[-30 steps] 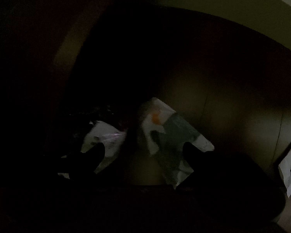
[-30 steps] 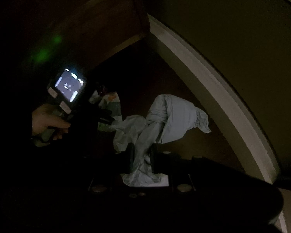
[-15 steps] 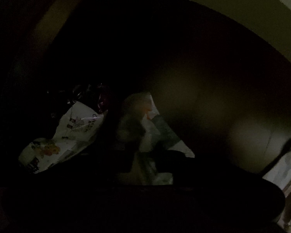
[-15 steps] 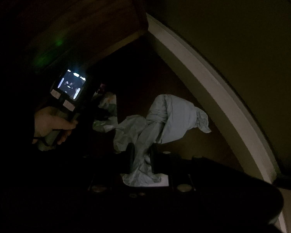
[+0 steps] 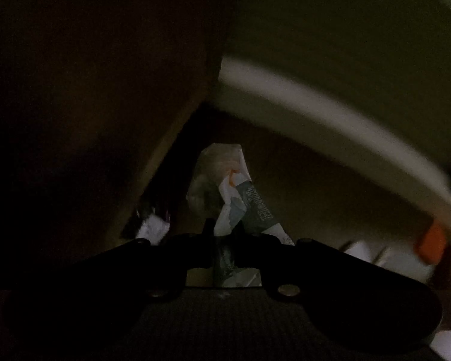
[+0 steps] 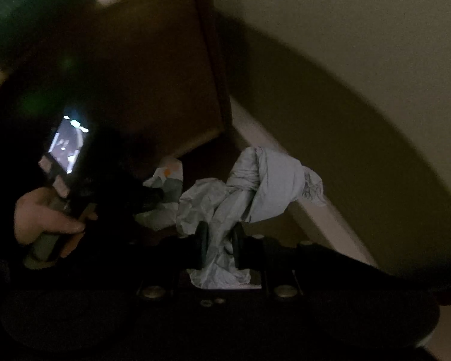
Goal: Collect trash
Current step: 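Lift the blue cloth and white-green wrapper over the teal wastebasket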
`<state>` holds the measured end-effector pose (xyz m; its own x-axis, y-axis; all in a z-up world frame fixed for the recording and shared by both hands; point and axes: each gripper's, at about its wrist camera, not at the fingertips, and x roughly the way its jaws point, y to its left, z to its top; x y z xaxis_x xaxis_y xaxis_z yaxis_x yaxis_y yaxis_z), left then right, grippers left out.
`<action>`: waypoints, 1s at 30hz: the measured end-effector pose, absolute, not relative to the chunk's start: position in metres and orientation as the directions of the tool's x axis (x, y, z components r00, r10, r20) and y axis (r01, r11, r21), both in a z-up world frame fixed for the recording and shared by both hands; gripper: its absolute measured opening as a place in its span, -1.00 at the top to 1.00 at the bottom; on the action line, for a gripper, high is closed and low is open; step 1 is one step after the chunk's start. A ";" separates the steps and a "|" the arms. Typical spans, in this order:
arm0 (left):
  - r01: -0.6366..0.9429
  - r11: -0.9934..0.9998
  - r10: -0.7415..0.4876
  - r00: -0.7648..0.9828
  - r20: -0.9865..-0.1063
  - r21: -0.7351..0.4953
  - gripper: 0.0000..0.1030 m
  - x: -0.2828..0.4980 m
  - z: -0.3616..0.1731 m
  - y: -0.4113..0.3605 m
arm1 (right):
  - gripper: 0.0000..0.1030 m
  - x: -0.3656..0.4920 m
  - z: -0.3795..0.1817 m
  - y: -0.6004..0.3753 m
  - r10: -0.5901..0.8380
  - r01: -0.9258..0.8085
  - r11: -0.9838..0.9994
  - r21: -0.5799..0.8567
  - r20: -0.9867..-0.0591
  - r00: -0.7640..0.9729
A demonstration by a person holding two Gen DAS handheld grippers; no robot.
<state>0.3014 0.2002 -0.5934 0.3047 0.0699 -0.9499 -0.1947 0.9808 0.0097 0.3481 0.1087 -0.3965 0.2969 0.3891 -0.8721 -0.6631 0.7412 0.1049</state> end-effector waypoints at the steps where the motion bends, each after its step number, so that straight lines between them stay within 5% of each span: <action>1: -0.194 0.981 0.067 0.330 -0.941 0.002 0.78 0.297 -0.573 0.198 | 0.72 0.343 -0.381 0.110 0.398 -0.666 0.740 0.095 -0.860 0.319; 16: -0.176 0.984 0.091 0.659 -0.746 -0.036 0.78 0.205 -0.312 0.168 | 0.72 0.260 -0.177 0.117 0.512 -0.723 0.687 -0.072 -0.657 0.553; 30: -0.297 0.955 0.266 0.846 -0.462 0.005 0.78 0.118 -0.107 0.217 | 0.72 0.223 -0.039 0.203 0.677 -0.797 0.567 -0.208 -0.434 0.595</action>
<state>0.1181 0.2173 -0.1070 0.8459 0.2658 -0.4624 -0.2970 0.9549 0.0055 0.2227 0.2030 -0.0389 0.5946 0.6769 -0.4339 -0.7971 0.5669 -0.2079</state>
